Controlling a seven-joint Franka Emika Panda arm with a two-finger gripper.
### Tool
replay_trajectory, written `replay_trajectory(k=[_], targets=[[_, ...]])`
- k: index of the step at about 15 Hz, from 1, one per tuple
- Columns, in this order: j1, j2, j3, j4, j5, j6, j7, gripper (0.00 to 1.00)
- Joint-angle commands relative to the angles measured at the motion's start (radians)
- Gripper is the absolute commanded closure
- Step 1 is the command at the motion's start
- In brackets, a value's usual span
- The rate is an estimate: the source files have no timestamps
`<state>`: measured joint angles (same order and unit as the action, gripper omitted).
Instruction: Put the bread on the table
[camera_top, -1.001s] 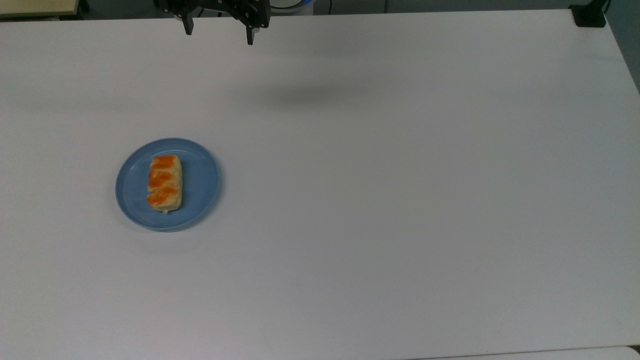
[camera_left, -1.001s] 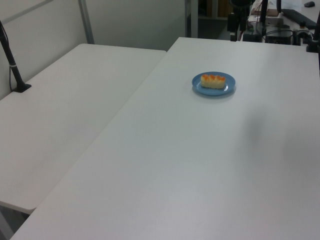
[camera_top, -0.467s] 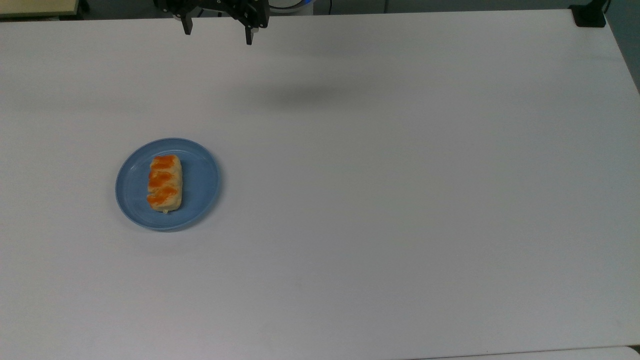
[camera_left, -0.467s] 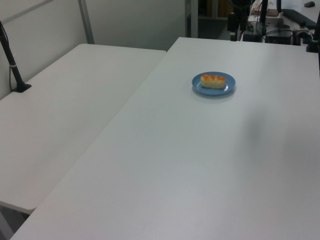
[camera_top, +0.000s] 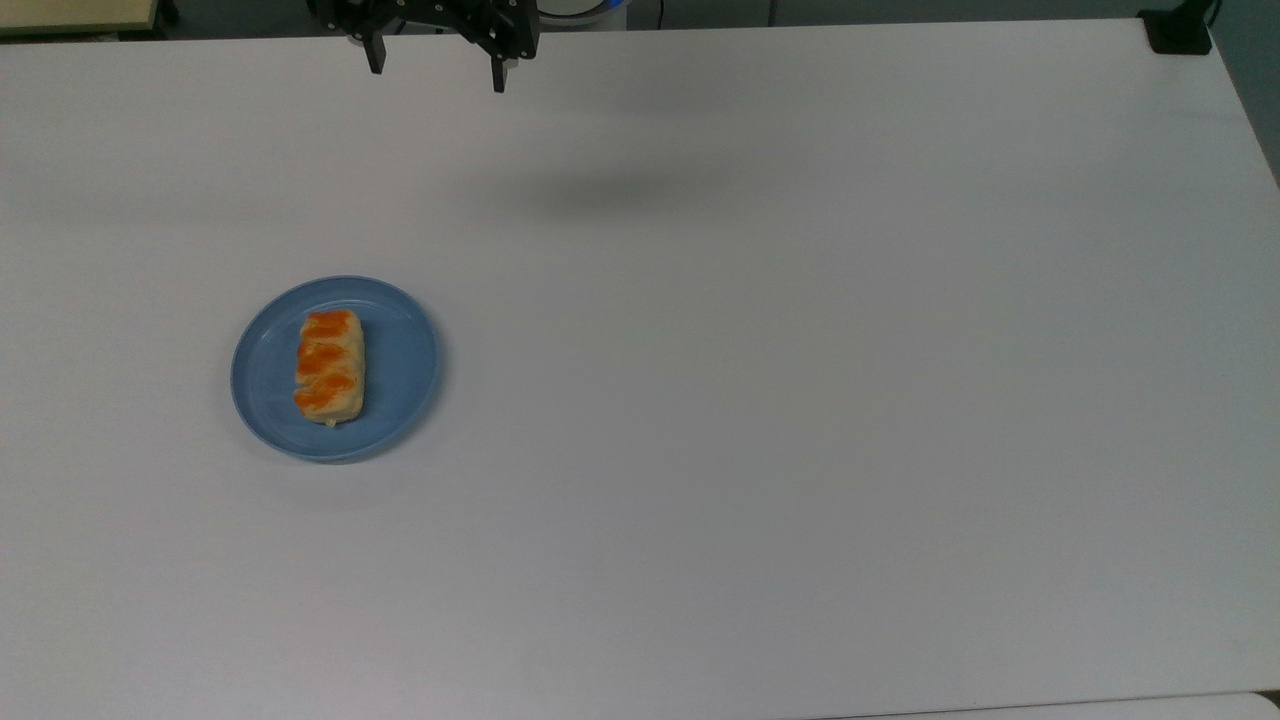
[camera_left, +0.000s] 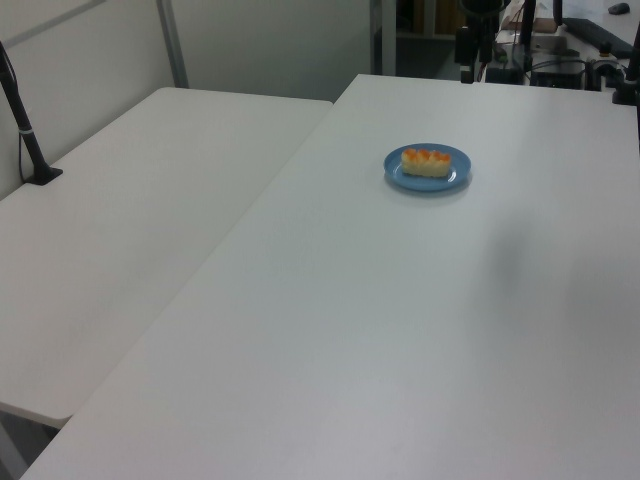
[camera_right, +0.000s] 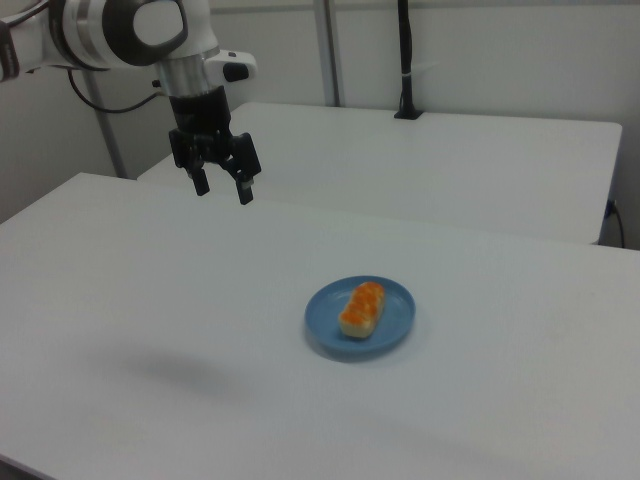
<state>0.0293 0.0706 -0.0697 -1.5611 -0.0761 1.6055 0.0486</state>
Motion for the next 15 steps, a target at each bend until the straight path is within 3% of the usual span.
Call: replay_trajectory(k=[1, 5, 9, 15], targets=[[-0.02, 0.063, -0.015, 0.019, 0.01, -0.003, -0.123, 0.0], [-0.101, 0.179, -0.015, 0.019, 0.021, 0.213, -0.211, 0.0], [-0.155, 0.3, -0.016, 0.019, 0.015, 0.316, -0.298, 0.0], [-0.213, 0.443, -0.009, 0.019, 0.015, 0.511, -0.297, 0.0]])
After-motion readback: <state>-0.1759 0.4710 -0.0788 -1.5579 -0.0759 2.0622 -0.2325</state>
